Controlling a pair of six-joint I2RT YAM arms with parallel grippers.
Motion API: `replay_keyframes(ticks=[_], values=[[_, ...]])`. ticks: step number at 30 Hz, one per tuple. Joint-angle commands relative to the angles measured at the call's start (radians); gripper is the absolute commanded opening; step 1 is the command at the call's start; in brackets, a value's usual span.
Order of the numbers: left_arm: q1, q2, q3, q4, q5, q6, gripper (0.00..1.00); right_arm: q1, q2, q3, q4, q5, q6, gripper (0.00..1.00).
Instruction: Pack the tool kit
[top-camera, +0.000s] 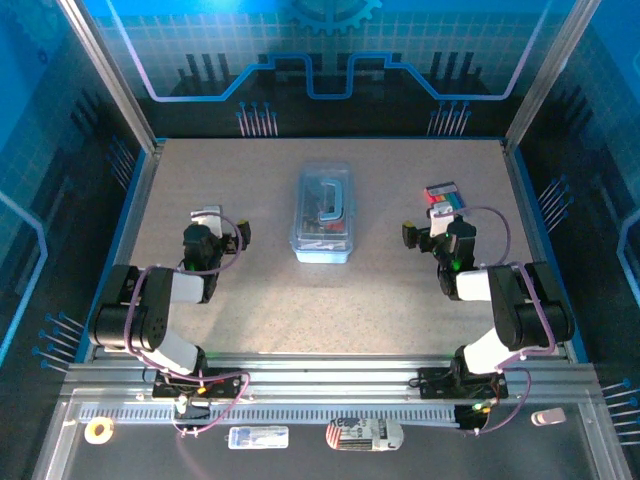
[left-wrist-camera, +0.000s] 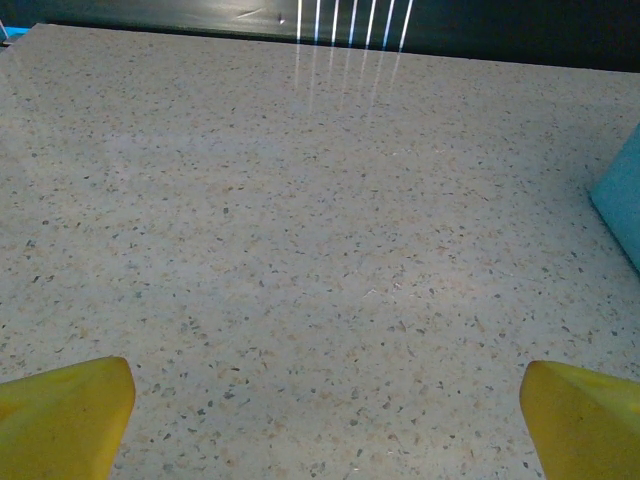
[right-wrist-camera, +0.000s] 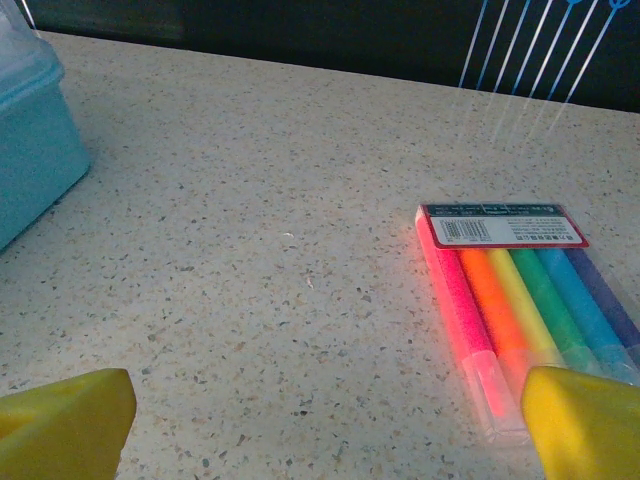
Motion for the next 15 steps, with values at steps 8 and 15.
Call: replay_keyframes(ticks=[8, 15], values=[[0.005, 0.003, 0.022, -0.006, 0.059, 0.019, 0.99, 0.009, -0.008, -0.007, 0.014, 0.019, -0.005, 1.0], [0.005, 0.003, 0.019, 0.0, 0.058, 0.021, 0.99, 0.01, -0.008, -0.009, 0.017, 0.019, -0.003, 1.0]])
